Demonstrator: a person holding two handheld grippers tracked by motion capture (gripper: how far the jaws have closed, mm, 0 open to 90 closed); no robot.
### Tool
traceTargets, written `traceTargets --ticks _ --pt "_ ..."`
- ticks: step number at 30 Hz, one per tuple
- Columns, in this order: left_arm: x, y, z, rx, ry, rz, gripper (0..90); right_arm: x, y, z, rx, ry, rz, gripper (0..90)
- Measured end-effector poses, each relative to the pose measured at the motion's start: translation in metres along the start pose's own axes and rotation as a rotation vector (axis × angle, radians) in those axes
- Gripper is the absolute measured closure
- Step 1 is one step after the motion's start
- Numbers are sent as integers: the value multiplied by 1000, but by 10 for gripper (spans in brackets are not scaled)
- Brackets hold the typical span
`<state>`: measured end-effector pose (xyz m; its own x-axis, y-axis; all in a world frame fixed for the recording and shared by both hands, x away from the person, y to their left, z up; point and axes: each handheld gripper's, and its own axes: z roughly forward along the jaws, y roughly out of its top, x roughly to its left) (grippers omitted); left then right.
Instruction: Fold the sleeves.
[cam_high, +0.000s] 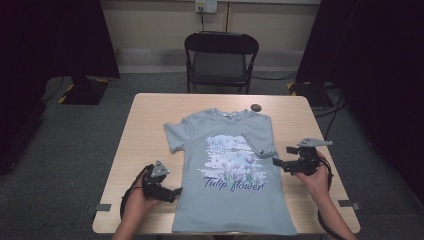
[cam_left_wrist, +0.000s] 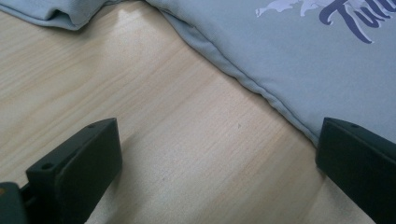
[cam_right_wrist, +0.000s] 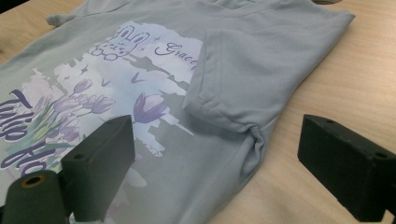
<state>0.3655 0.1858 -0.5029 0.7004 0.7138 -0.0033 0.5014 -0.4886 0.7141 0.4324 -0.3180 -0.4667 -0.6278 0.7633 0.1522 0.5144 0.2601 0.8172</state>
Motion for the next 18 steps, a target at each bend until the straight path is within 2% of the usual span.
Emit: traceTargets --ticks 9,18 --pt "0 0 0 0 0 0 0 1 -14 -5 -5 -3 1 104" --pt "0 0 0 0 0 0 0 4 -25 -10 26 -8 -18 104"
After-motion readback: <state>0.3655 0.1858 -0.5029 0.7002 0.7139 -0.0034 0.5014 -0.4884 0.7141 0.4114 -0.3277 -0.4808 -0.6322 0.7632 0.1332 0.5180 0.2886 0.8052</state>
